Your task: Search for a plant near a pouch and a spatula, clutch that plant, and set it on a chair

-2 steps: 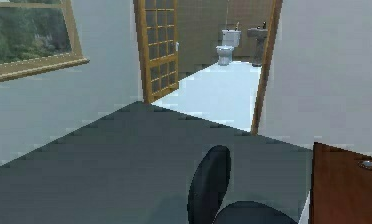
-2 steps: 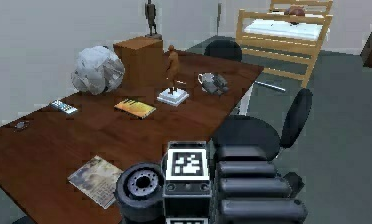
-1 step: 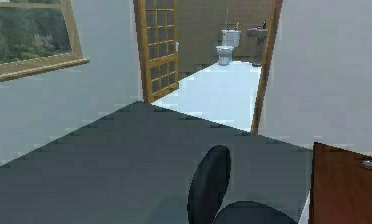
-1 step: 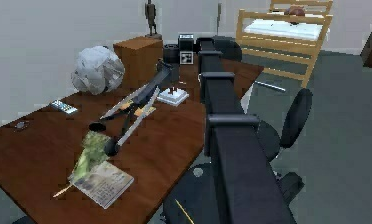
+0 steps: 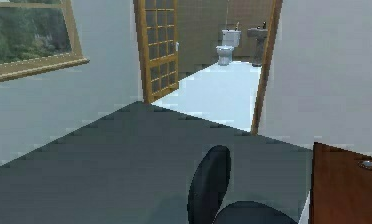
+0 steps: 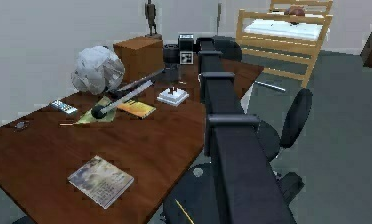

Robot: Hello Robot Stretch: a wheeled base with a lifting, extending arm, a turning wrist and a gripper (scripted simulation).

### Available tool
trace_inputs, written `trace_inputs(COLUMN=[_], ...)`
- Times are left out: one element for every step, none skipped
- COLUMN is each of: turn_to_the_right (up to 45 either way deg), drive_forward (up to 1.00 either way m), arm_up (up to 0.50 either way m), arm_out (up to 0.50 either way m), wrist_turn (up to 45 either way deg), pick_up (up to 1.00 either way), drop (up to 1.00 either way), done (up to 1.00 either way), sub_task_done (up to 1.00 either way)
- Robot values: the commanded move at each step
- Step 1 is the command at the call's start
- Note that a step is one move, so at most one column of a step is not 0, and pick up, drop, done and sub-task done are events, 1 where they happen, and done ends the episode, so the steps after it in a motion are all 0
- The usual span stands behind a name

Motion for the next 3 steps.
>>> trace_inputs(turn_to_the_right=[0.0, 0.0, 0.0], drive_forward=[0.00, 0.00, 0.00], arm_up=[0.00, 0.00, 0.00], arm_out=[0.00, 0.00, 0.00], wrist_turn=[45.0, 45.0, 30.0], pick_up=[0.00, 0.00, 0.00], drop=[0.00, 0.00, 0.00], done=[0.00, 0.00, 0.00], sub_task_done=[0.00, 0.00, 0.00])
